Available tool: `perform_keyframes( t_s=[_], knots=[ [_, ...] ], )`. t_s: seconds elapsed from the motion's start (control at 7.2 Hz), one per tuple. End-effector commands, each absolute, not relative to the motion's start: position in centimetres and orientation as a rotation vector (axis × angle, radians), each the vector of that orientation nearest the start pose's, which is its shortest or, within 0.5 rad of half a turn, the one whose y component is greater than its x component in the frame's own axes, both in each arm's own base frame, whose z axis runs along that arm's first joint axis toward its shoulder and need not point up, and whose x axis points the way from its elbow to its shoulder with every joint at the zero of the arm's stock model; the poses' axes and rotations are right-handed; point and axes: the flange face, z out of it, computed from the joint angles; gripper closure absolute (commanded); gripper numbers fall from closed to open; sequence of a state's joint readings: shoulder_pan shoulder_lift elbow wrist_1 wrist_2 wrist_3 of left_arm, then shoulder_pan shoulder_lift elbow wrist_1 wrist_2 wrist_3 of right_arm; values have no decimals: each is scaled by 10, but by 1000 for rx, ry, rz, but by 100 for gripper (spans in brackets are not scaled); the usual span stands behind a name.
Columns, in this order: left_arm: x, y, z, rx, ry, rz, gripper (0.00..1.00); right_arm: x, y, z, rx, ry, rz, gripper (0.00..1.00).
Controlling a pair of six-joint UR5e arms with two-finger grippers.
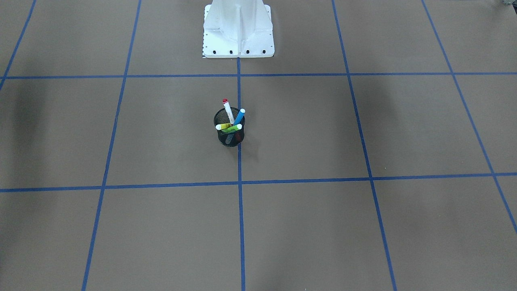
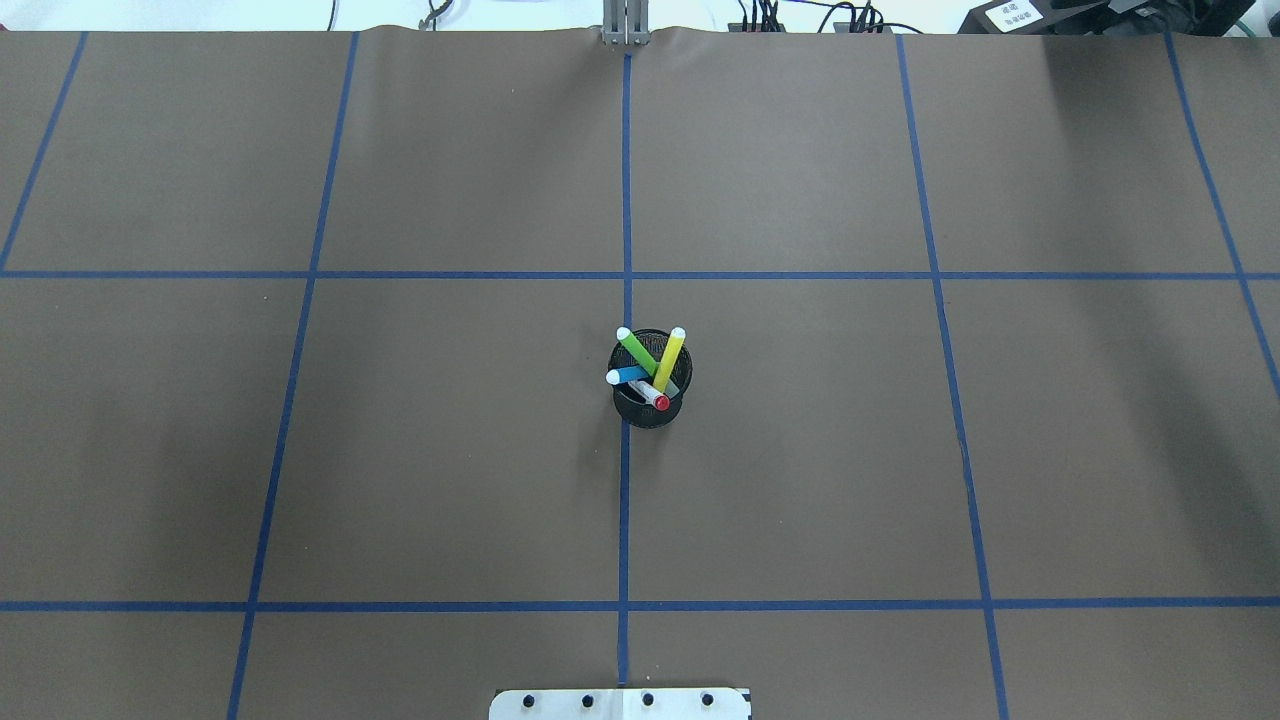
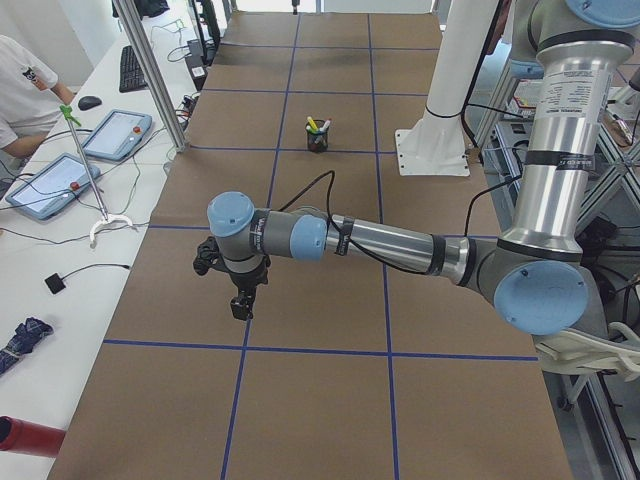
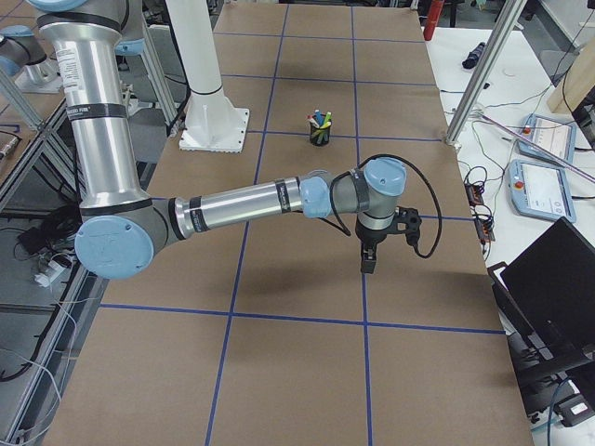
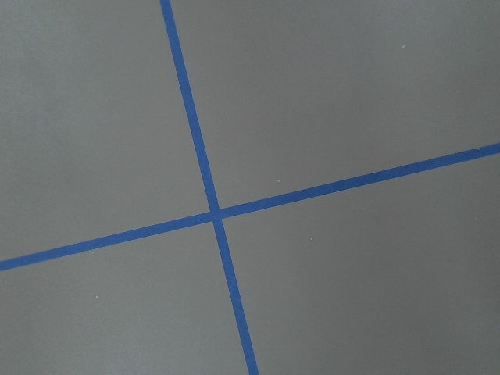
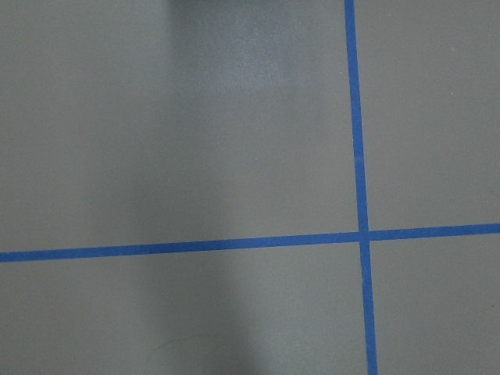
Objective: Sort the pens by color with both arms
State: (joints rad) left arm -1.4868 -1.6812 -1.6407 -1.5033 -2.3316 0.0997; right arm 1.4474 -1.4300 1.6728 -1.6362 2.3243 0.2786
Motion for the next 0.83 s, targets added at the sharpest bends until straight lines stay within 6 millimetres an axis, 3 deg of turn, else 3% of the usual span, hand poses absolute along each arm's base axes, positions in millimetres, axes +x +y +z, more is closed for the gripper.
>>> perform_keyframes(
  t_s=[0.0, 0.42, 0.69],
  knots=[
    [-19, -543, 575, 113, 761, 218, 0, -16, -555, 541, 26, -775, 47, 0],
    [-19, -543, 576, 111, 761, 216, 0, -71, -550, 510, 71, -874, -49, 0],
    [-18, -543, 579, 104, 761, 215, 0, -150, -529, 454, 30, -899, -29, 0]
  ],
)
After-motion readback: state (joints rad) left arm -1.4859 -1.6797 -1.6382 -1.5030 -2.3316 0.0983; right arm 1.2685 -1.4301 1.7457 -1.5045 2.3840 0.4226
